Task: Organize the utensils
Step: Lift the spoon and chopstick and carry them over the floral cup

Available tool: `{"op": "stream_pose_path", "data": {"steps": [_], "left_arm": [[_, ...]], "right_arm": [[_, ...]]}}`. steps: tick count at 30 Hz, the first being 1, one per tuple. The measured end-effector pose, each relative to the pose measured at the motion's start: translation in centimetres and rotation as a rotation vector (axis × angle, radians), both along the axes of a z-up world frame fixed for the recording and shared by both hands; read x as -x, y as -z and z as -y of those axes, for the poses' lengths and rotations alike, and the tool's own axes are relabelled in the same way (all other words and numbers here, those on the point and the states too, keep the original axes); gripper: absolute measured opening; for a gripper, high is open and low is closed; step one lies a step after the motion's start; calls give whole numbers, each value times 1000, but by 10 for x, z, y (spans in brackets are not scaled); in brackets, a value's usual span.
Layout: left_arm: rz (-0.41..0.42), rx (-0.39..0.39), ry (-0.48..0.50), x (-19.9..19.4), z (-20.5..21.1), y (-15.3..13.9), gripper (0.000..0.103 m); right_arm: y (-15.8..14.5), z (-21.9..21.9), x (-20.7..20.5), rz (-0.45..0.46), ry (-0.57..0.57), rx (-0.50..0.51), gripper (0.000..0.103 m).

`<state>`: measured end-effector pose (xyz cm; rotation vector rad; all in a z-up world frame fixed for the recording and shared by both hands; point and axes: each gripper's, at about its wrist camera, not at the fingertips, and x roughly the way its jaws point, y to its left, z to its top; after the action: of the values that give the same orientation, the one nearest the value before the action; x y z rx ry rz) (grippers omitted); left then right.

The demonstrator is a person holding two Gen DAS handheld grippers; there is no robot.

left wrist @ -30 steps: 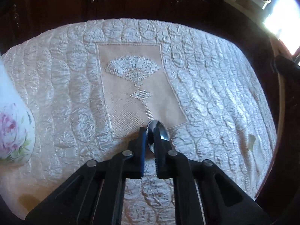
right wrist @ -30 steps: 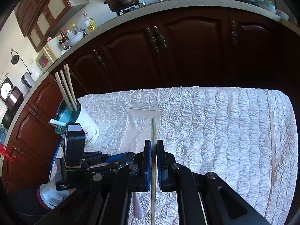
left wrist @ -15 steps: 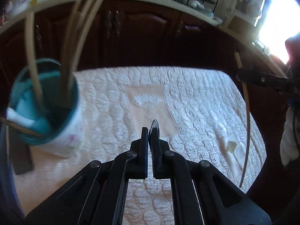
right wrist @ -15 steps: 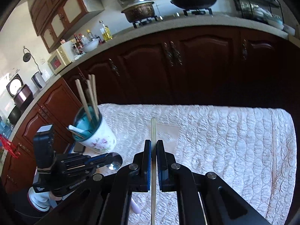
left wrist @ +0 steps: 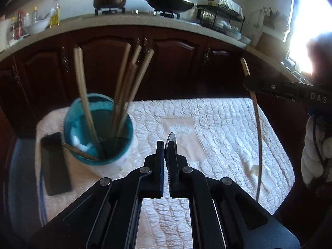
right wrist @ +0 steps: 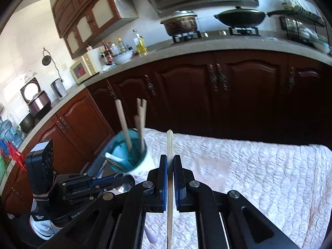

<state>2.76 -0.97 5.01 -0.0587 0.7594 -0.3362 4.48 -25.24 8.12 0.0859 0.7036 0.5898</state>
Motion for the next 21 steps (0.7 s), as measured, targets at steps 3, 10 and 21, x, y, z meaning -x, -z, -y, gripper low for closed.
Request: {"op": "stream_pose_path", "data": {"steps": [3,10,21], "left_arm": [[24,4,-22,3,-14,-15,1],[117,-7,-110,3,-60,-65,1],[220,-168,-327,-43,-112,-80,2]], "right_arm": [[-10,-18,-2,25,-27,-7,5],[-34,-63,-17,81,-72,-37,5],[-52,-137,-53,201,-64,-75,5]]}}
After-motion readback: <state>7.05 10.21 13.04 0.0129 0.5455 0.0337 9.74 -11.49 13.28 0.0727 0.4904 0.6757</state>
